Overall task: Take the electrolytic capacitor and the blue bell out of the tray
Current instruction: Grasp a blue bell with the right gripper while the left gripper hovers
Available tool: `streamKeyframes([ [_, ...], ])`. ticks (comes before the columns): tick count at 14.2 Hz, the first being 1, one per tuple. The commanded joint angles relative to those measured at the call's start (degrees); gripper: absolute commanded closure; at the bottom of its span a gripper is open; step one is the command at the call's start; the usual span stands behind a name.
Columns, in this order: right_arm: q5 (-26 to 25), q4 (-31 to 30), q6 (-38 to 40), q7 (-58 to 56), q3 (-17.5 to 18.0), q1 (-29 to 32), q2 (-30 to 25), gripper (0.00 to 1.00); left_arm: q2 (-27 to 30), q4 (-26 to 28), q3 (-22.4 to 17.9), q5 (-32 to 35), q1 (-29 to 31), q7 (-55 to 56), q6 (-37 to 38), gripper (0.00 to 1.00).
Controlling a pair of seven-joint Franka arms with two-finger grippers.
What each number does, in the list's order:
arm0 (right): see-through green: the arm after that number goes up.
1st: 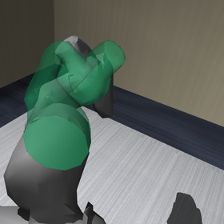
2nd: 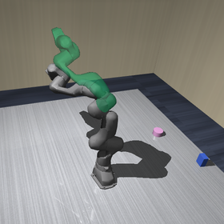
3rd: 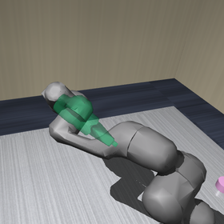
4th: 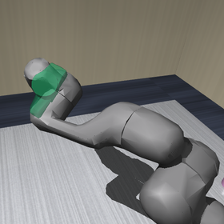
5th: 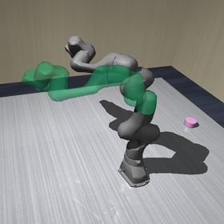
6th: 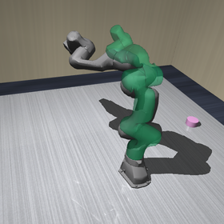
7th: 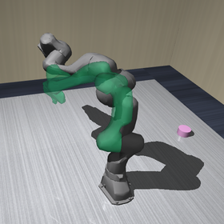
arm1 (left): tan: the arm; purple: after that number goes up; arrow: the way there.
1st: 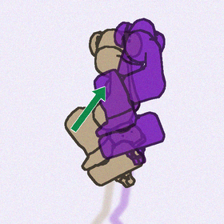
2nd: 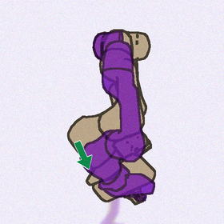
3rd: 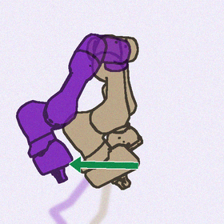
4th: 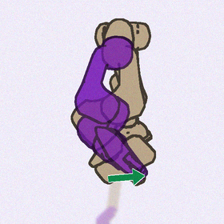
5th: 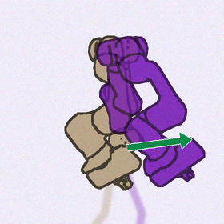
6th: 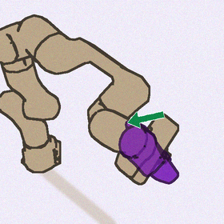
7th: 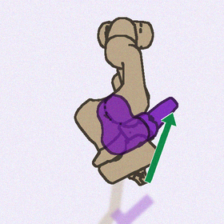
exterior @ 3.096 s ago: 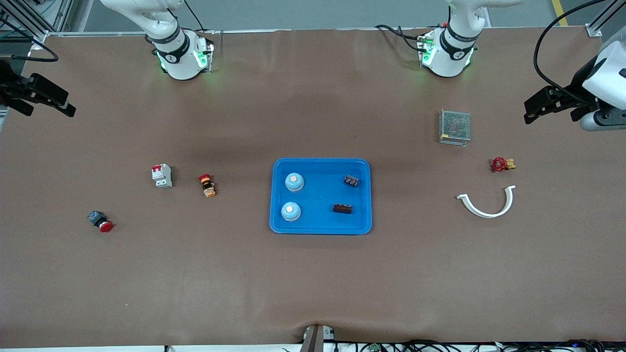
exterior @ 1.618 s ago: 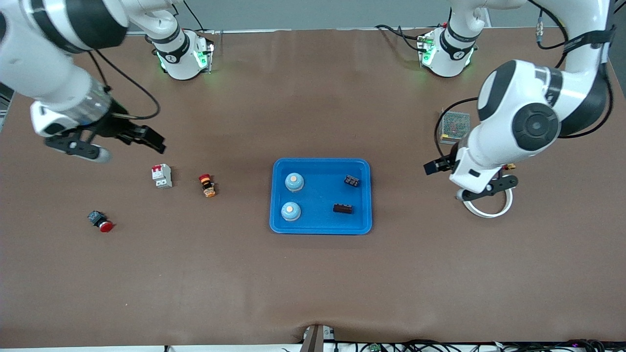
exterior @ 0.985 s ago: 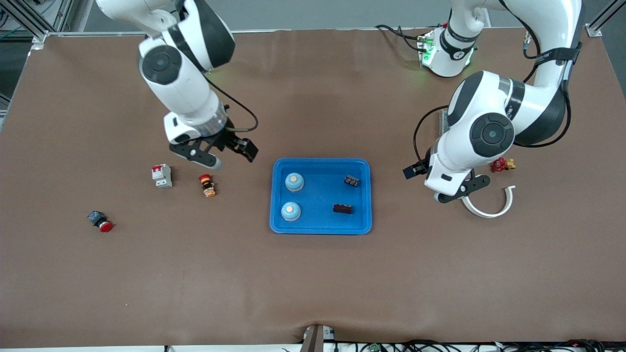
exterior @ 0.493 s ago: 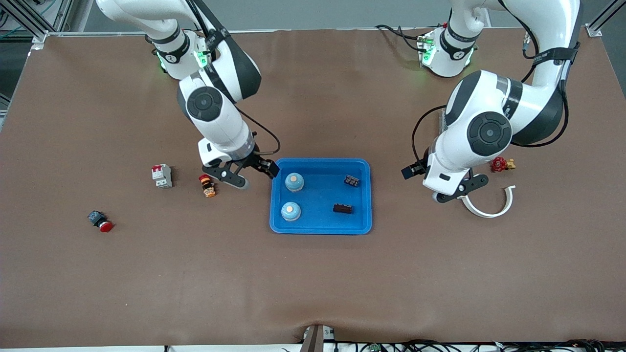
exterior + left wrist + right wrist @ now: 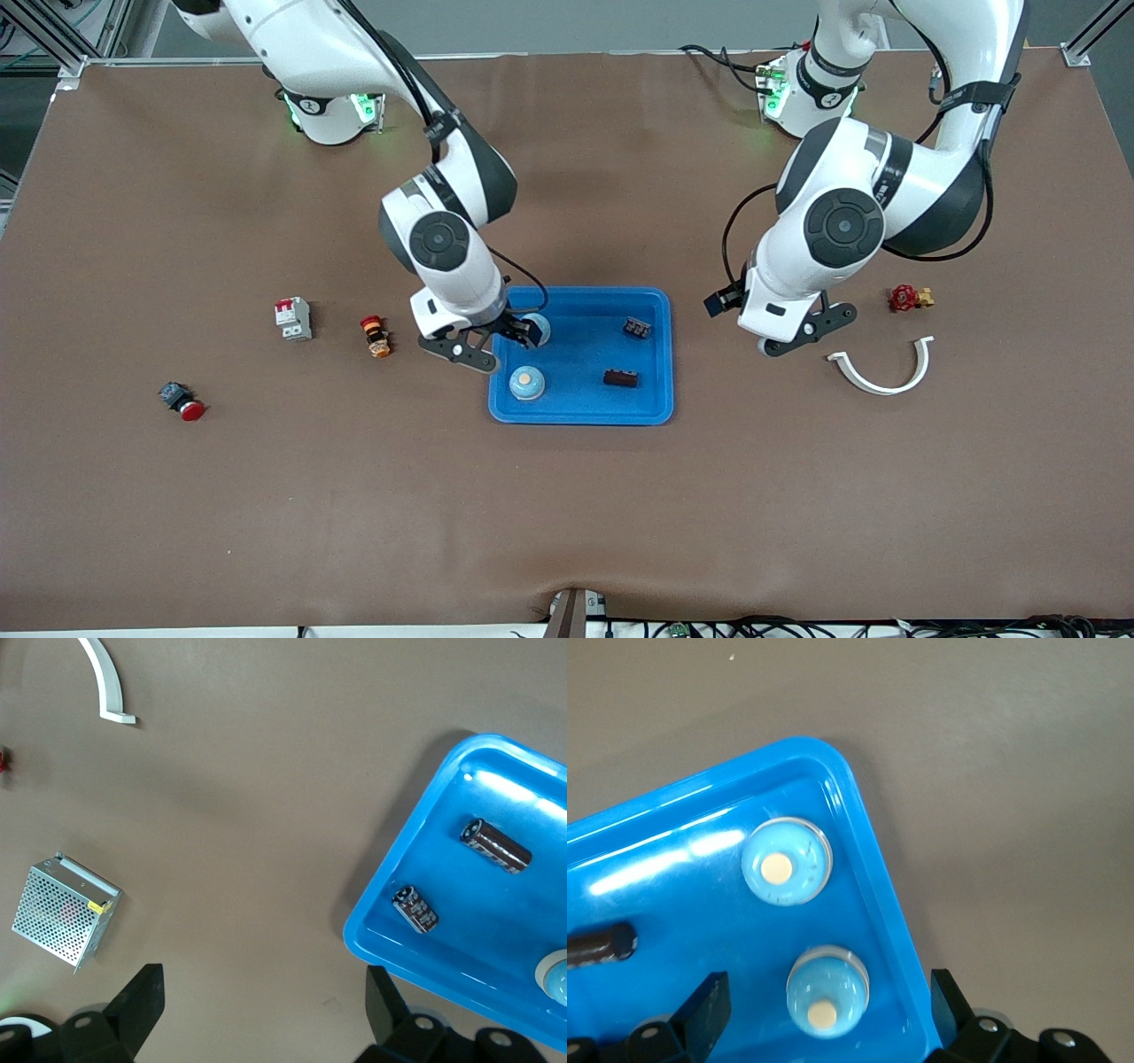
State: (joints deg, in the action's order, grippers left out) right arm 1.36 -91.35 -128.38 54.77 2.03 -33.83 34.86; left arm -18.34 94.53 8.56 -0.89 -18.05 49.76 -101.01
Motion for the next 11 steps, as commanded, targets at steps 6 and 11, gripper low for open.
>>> streamKeyframes([
  [6, -2.15, 11.01, 1.20, 0.69, -0.72, -1.41, 9.69, 0.00, 0.32, 0.22, -0.30, 0.98, -0.23, 0.60, -0.51, 0.00],
  [11, -3.73, 14.62, 1.20, 0.69, -0.80, -1.94, 13.39, 0.00, 0.32, 0.04, -0.30, 0.98, -0.14, 0.60, -0.42, 0.00],
])
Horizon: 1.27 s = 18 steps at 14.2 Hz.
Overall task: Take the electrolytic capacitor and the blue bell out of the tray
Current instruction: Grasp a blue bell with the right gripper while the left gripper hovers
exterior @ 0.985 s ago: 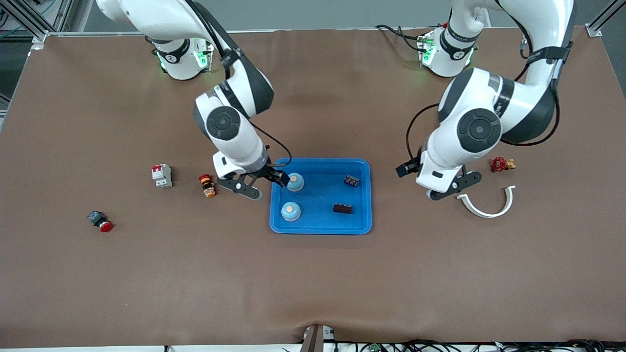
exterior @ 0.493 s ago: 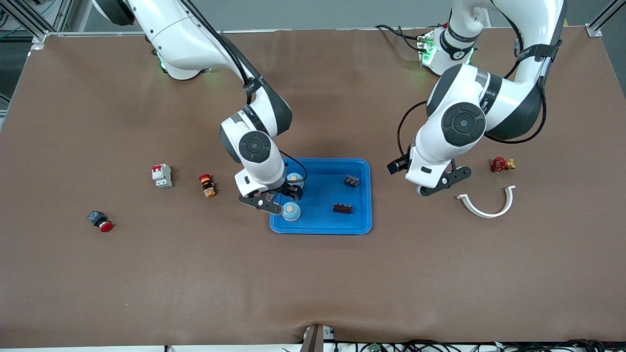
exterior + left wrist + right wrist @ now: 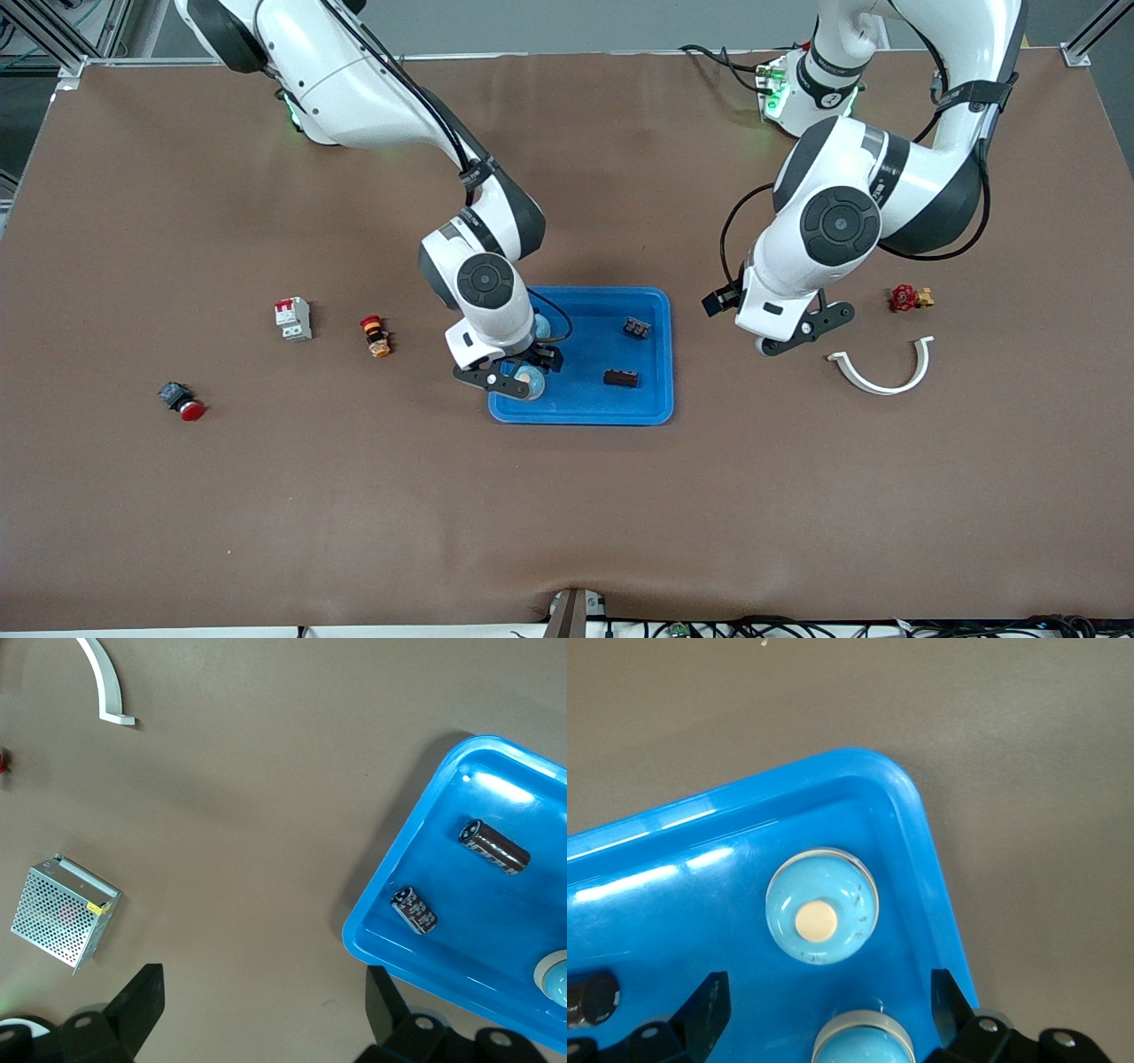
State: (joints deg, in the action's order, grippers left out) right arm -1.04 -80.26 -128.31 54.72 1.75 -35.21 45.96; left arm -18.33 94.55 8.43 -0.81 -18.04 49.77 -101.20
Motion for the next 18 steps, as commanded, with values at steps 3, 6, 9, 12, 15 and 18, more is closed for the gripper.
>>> streamKeyframes([
  [3, -2.30, 4.49, 1.13, 0.65, -0.61, -0.56, 3.60, 0.00, 0.32, 0.03, -0.16, 0.90, -0.07, 0.59, -0.22, 0.00],
  [6, -2.30, 6.34, 1.04, 0.74, -0.61, -0.65, 5.10, 0.00, 0.32, -0.06, -0.16, 0.90, 0.02, 0.51, -0.22, 0.00],
  [9, -2.30, 7.14, 0.69, 0.82, -0.61, -0.56, 5.98, 0.00, 0.32, -0.24, -0.16, 1.42, 0.02, 0.51, -0.22, 0.00],
  [12, -2.30, 7.75, 0.60, 0.82, -0.61, -0.65, 6.86, 0.00, 0.32, -0.24, -0.16, 1.78, 0.20, 0.51, -0.22, 0.00],
  [15, -2.30, 8.98, 0.60, 0.82, -0.61, -0.65, 7.91, 0.00, 0.32, -0.15, -0.16, 1.78, -0.24, 0.59, -0.22, 0.00],
  [18, -2.30, 9.77, 0.60, 1.00, -0.61, -0.82, 8.53, 0.00, 0.14, -0.15, -0.08, 1.61, -0.42, 0.77, -0.31, 0.00],
])
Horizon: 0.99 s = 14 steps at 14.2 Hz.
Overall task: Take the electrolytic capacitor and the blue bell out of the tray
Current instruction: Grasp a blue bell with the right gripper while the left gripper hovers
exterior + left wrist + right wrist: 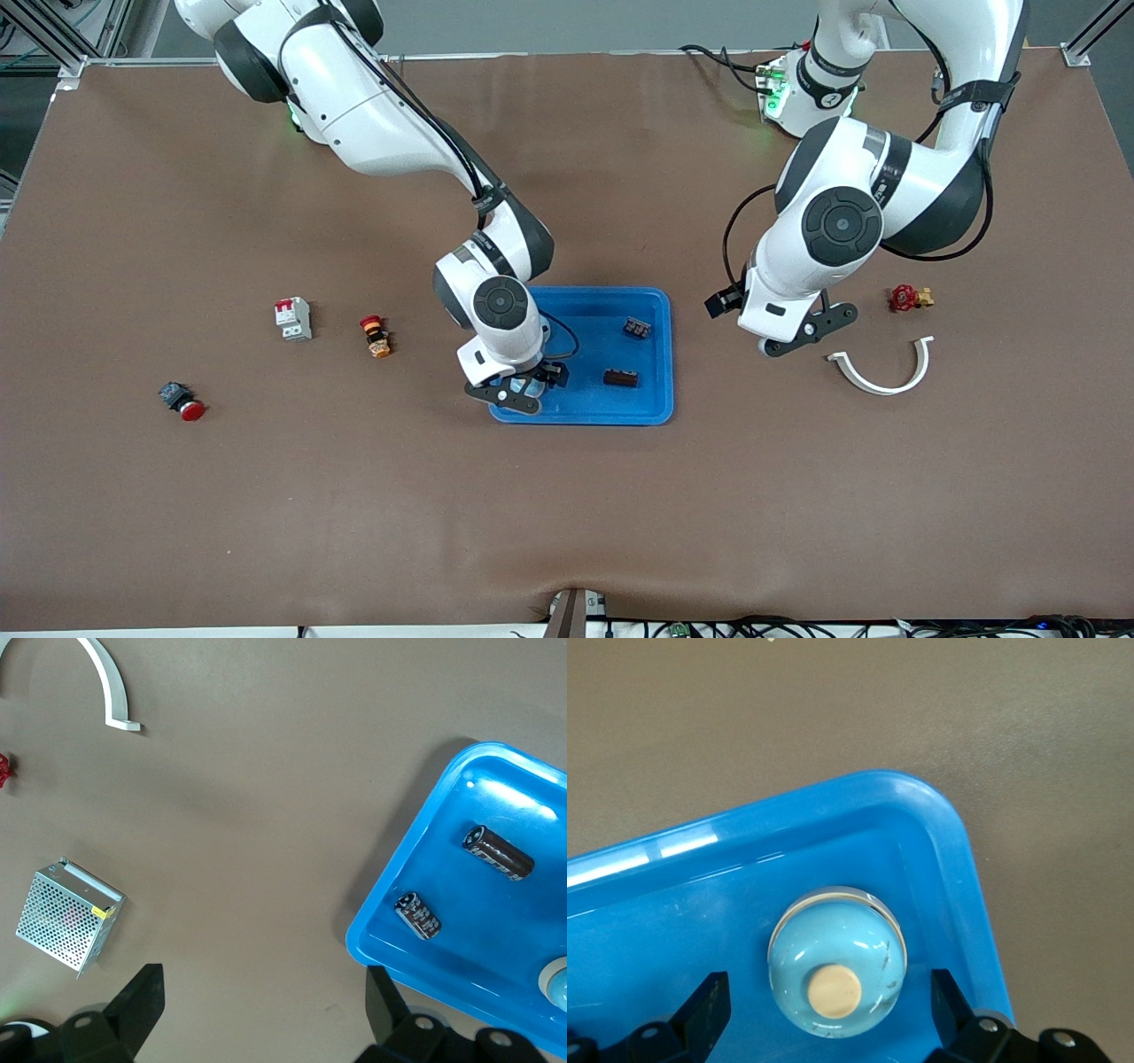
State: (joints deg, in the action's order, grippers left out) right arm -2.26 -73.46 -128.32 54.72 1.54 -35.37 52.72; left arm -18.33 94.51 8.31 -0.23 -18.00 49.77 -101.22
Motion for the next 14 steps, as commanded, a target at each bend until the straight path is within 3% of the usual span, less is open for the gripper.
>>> streamKeyframes([
  [1, -1.08, 3.06, 0.61, 0.91, -0.40, -0.66, 2.03, 0.00, -0.56, -0.20, 0.04, 1.02, -0.63, 1.38, -0.38, 0.00],
  [8, -1.08, 3.50, 0.27, 0.91, -0.40, -0.58, 2.48, 0.00, -5.30, -0.29, 0.04, 1.11, -4.23, 7.71, -5.48, 0.00],
  [10, -1.08, 3.50, -0.26, 0.82, -0.40, -0.66, 2.74, 0.12, -6.27, -0.29, -0.04, 1.11, -5.89, 8.76, -5.66, 0.00],
  [13, -2.56, 3.50, -0.44, -0.92, -0.40, -0.58, 2.91, 0.21, -7.42, -0.29, -0.04, 1.19, -6.69, 10.44, -7.06, 0.00],
  [14, -2.74, 3.50, -0.44, -1.28, -0.40, -0.49, 2.91, 0.29, -7.85, -0.38, -0.04, 1.19, -6.69, 10.44, -7.67, 0.00],
])
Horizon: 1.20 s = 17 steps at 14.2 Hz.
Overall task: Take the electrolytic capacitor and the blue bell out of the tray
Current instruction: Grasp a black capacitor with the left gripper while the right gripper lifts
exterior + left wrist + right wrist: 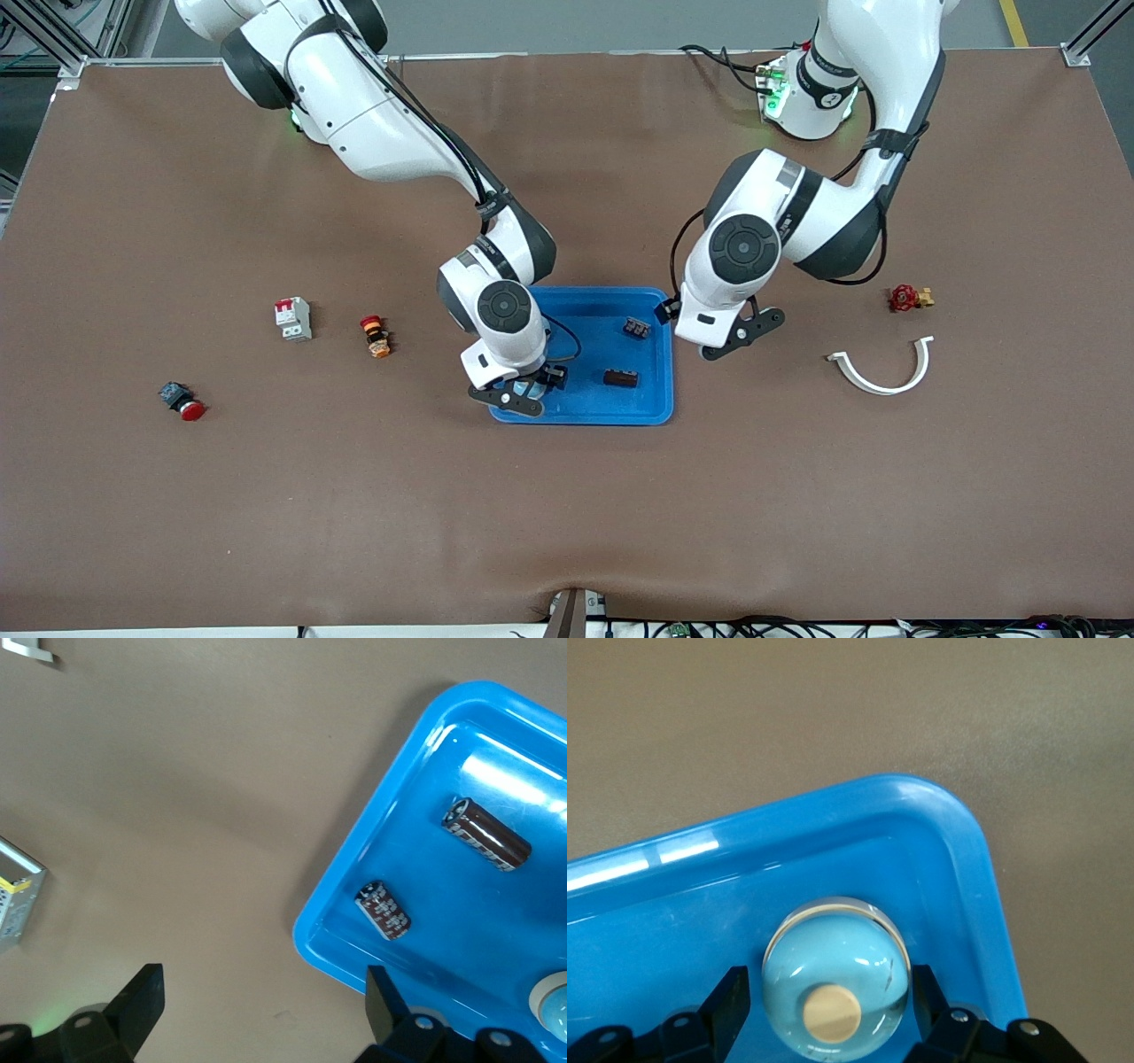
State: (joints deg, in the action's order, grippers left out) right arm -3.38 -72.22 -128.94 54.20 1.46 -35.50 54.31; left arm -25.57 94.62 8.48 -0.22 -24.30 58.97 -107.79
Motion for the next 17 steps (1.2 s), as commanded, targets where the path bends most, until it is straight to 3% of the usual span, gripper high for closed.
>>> streamKeyframes([
  [1, -1.63, 2.26, 0.18, -0.68, -0.32, -0.36, 1.32, 0.44, -0.80, -0.40, -0.30, 1.19, -0.49, 1.32, -1.71, 0.00],
  [3, -1.54, 2.26, 0.27, -0.24, -0.23, -0.27, 1.24, 0.86, -0.71, -0.49, -0.22, 1.28, -0.49, 1.59, -1.72, 0.00],
  [4, -1.45, 2.26, 0.27, -0.15, -0.23, -0.27, 1.24, 1.00, -0.71, -0.40, -0.22, 1.28, -0.84, 1.68, -1.72, 0.00],
  [10, -0.84, 2.26, 1.24, 0.29, -0.14, 0.08, -0.25, 1.00, -0.71, -0.40, -0.22, 1.81, -1.89, 4.58, -1.72, 0.00],
  [17, -0.92, 3.14, 12.39, 0.11, -0.41, 1.22, -5.88, 1.00, -0.54, -0.40, -0.22, 1.98, -2.07, 4.75, -1.63, 0.00],
])
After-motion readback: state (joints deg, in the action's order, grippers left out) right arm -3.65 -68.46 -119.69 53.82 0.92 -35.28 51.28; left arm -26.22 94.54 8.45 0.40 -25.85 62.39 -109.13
